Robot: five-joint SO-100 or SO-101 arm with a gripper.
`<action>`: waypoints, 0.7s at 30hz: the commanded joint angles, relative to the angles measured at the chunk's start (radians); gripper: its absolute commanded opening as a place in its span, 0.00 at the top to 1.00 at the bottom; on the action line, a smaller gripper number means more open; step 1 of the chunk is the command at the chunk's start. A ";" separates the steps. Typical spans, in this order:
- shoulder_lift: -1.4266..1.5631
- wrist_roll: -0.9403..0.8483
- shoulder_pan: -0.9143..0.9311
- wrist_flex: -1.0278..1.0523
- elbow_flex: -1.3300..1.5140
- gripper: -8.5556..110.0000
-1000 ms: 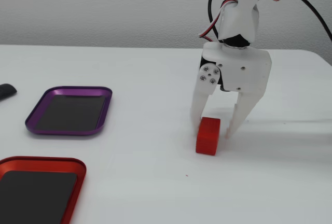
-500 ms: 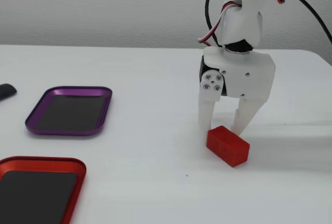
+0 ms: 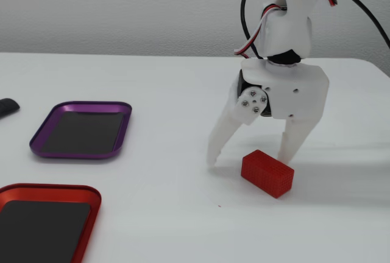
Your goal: Grasp a red block and put it in the left red dish.
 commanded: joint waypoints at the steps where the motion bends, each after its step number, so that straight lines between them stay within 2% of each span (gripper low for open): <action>1: 0.012 0.005 -0.043 0.067 -0.014 0.67; 6: 0.012 0.005 -0.109 0.107 -0.014 0.67; 15: 0.008 -0.012 -0.098 0.095 -0.025 0.68; 21: 0.000 -0.123 -0.095 0.095 -0.028 0.69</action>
